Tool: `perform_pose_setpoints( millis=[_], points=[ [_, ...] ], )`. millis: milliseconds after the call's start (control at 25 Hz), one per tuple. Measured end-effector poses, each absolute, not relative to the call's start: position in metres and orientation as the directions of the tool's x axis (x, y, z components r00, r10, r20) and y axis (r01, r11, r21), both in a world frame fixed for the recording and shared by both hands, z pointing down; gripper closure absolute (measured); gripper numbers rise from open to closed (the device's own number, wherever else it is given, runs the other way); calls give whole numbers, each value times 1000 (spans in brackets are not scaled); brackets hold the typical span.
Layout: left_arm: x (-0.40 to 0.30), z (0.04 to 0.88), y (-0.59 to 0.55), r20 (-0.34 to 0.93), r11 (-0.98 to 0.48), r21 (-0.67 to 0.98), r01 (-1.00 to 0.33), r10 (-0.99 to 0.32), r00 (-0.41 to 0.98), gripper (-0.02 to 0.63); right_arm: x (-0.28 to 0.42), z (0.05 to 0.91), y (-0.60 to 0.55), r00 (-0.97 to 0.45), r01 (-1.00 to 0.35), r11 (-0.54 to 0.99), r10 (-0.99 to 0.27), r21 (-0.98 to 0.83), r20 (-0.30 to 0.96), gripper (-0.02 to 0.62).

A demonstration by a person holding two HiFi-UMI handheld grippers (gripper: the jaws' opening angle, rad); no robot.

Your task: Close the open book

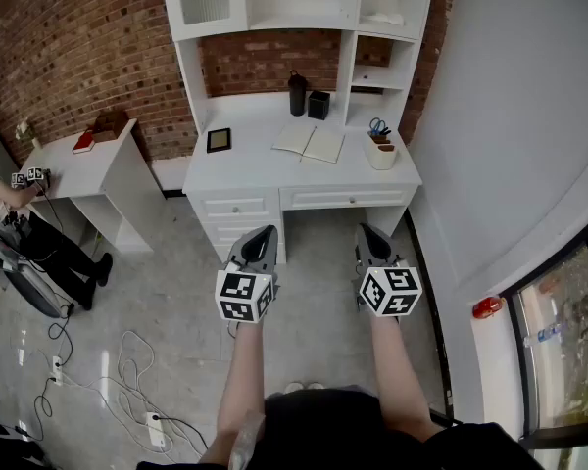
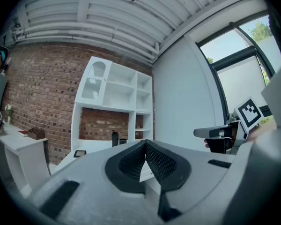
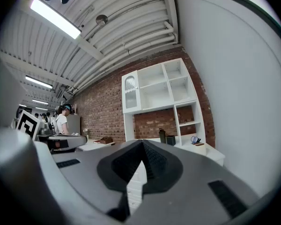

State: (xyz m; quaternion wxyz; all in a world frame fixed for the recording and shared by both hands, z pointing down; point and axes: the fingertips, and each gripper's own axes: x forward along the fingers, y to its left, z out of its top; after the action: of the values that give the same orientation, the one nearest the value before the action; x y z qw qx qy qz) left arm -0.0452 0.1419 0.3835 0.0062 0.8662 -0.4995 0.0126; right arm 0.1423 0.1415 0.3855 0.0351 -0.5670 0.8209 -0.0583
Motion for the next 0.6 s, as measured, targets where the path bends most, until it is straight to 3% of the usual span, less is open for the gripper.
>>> perform_pose_setpoints(
  millis=[600],
  points=[
    [-35, 389, 139, 36, -503, 13, -864, -864, 503, 597, 149, 382, 141, -355, -919, 352, -935, -176, -14, 597]
  ],
)
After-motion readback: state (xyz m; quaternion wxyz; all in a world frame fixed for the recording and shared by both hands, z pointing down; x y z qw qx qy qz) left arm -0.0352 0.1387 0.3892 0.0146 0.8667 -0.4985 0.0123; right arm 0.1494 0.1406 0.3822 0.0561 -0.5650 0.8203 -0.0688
